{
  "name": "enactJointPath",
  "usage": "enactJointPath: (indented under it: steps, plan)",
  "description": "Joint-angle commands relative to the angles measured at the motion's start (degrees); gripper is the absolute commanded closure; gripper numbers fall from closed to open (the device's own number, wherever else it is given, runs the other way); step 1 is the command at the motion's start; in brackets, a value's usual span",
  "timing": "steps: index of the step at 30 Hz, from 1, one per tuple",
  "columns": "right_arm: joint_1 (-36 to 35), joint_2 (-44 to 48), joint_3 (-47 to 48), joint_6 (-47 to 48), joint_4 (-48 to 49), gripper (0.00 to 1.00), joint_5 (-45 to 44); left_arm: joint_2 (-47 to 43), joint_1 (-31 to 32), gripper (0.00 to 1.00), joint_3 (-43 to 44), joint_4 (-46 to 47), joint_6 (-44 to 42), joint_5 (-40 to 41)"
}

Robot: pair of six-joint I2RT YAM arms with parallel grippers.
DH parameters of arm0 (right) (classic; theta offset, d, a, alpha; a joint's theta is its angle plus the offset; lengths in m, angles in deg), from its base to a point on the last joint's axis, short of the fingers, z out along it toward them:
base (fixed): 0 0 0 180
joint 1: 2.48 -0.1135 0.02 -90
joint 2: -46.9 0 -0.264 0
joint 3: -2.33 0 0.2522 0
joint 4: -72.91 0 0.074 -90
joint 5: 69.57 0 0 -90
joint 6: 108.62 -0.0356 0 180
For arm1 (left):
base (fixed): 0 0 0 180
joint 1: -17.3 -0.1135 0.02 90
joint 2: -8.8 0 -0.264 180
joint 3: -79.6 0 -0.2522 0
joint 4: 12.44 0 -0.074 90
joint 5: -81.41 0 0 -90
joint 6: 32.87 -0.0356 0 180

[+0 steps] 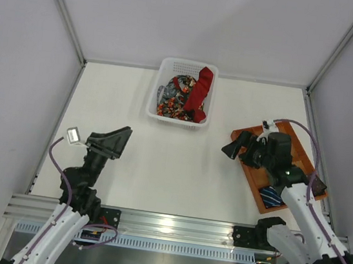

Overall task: Roll the ties
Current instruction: Grab a tie with the right arm

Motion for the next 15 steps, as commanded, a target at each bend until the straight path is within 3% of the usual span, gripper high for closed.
enactJointPath:
  steps: [1, 3, 5, 7, 10, 15]
  plan:
    - [-5.59, -8.13, 10.44, 3.73, 2.67, 0.0, -10.24, 0.51, -0.55, 0.0, 7.8, -35.6, 2.42, 8.73]
    - [-11.29, -17.76, 17.46, 5.67, 1.63, 0.0, -15.06, 2.27, -0.55, 0.0, 12.71, -43.91, 2.54, 12.63]
    - [-16.28, -24.56, 29.11, 8.57, -1.09, 0.0, -21.48, 2.71, -0.55, 0.0, 13.86, -44.56, -4.12, 11.24]
    - [-18.85, -35.46, 37.93, 10.94, -5.22, 0.0, -27.18, 2.62, -0.64, 0.0, 14.74, -45.95, -4.78, 10.26]
    - [-23.07, -48.61, 57.07, 14.01, -9.71, 0.1, -31.24, 1.83, -0.64, 0.0, 17.03, -48.08, -4.67, 8.96]
    - [-27.21, -65.78, 77.3, 16.75, -17.61, 0.18, -37.49, 3.23, -0.64, 0.0, 17.55, -48.32, -7.14, 3.15]
